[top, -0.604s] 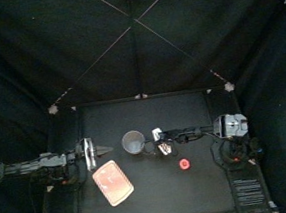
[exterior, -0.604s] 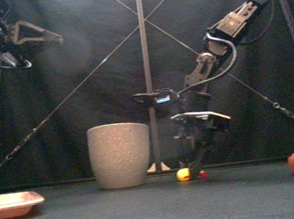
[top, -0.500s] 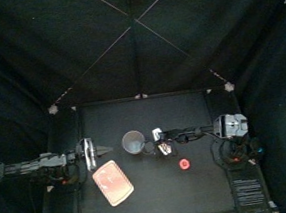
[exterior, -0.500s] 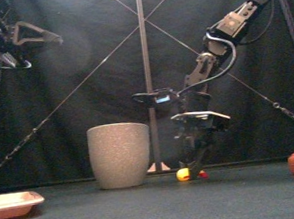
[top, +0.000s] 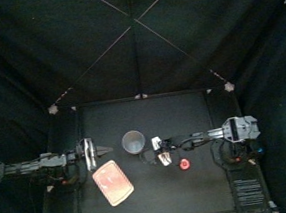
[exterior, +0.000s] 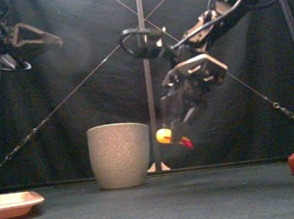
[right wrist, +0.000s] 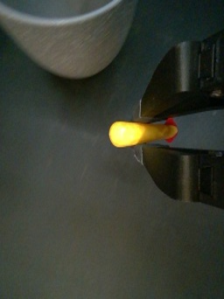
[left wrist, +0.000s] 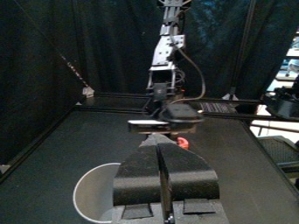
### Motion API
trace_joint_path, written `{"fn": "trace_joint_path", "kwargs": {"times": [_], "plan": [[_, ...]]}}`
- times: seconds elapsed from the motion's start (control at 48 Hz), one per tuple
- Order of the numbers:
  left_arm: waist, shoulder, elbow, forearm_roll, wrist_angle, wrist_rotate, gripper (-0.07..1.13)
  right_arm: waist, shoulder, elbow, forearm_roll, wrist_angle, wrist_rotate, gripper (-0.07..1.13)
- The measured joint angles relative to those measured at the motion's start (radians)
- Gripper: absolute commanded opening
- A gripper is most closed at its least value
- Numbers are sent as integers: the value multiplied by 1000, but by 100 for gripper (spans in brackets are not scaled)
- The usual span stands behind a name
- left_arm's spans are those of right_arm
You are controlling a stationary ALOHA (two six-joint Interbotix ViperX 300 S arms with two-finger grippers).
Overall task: Pick the shrimp then place it on the pink plate
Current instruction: Place shrimp on the pink plate
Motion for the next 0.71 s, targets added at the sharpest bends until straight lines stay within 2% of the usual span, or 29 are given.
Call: {"fn": "trace_joint_path", "kwargs": {"times": [0.292, 0.708], "plan": [[0, 0, 2, 0, -8, 0, 10, 107, 20, -86, 158, -104, -3, 56], [11, -2, 2, 2, -9, 3, 10, 152, 222, -298, 181, -321, -6, 56]]}}
